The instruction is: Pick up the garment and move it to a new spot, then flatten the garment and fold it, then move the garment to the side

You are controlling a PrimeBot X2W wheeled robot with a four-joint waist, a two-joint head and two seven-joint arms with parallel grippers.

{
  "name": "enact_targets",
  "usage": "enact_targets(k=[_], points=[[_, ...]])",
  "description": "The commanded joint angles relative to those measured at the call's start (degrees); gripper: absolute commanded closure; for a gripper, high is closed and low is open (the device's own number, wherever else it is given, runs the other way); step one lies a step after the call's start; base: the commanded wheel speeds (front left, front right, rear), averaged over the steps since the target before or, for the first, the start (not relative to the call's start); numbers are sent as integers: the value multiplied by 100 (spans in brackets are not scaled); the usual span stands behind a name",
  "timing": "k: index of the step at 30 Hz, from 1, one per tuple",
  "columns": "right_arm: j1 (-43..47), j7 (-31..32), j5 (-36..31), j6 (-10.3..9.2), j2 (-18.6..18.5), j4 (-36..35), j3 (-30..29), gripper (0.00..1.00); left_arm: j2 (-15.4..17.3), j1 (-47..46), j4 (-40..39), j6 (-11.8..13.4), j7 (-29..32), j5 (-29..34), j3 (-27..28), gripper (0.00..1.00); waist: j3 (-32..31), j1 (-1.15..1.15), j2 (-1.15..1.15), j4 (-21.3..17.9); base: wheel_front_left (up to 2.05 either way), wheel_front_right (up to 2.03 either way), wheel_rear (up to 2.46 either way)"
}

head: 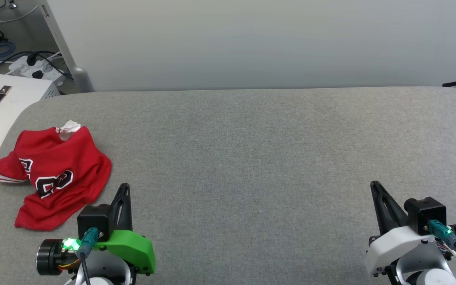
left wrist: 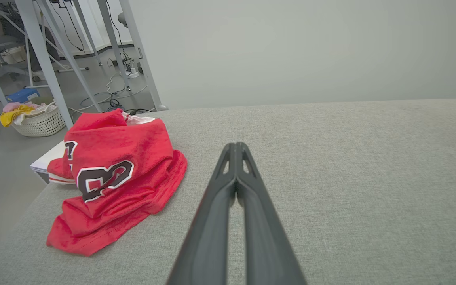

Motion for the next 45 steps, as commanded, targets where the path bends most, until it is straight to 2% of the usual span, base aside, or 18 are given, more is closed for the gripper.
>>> enact_targets(k=[1,25,26,45], points=[[-74,16,-55,-4,0,-20,-10,100,-25,-102,-13,24,-5,54,3,100,0,0,0,0,0,0,0],[-74,16,-55,-4,0,-20,-10,100,-25,-102,-13,24,-5,54,3,100,0,0,0,0,0,0,0],[1,0,4,0,0,1,1,0,1,2,0,-1,-1,-4,0,0,0,0,0,0,0,0,0],[-29,-181,149,-1,0,88,-15,0,-2,33,127,6,-184,-148,-47,0,13,0,0,-7,0,0,0]])
